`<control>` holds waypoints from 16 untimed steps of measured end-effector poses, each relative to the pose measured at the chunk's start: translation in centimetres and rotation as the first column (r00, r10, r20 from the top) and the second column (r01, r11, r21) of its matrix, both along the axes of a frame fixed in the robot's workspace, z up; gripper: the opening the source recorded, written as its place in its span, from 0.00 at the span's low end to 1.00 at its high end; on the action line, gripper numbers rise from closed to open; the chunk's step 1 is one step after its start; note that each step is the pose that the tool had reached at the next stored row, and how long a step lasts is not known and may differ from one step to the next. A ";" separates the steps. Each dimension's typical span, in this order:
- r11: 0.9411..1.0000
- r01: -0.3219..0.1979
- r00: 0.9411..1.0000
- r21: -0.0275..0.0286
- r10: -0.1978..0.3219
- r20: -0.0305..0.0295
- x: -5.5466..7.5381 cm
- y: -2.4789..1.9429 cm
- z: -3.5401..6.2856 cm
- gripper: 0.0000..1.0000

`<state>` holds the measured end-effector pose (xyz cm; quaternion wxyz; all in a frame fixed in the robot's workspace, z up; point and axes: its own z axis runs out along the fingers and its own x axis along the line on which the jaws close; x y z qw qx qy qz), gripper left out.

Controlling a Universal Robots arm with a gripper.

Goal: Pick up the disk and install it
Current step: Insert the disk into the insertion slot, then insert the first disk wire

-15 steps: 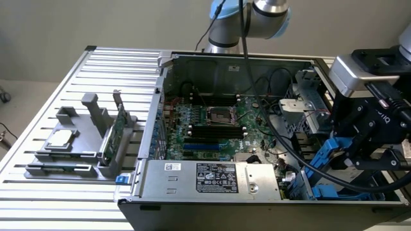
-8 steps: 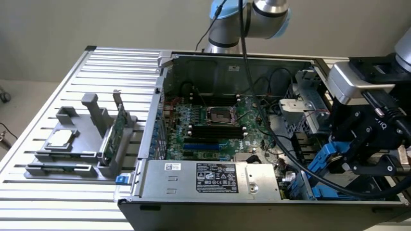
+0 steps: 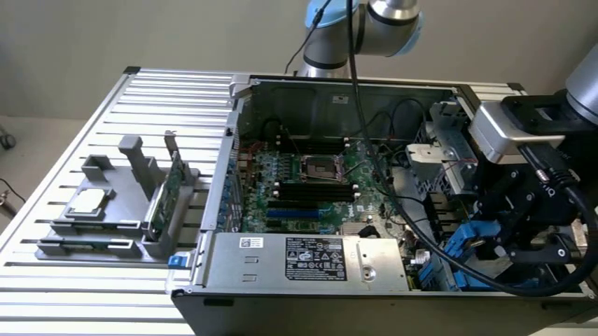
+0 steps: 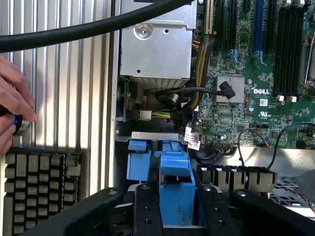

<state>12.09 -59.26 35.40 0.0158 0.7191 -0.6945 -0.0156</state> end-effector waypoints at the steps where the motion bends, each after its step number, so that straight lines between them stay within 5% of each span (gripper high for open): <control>1: 1.000 0.000 1.000 0.000 0.000 0.000 0.0 0.00 -0.10 0.40; 16: 1.000 0.000 1.000 -0.001 0.000 0.000 0.0 0.14 -0.41 0.40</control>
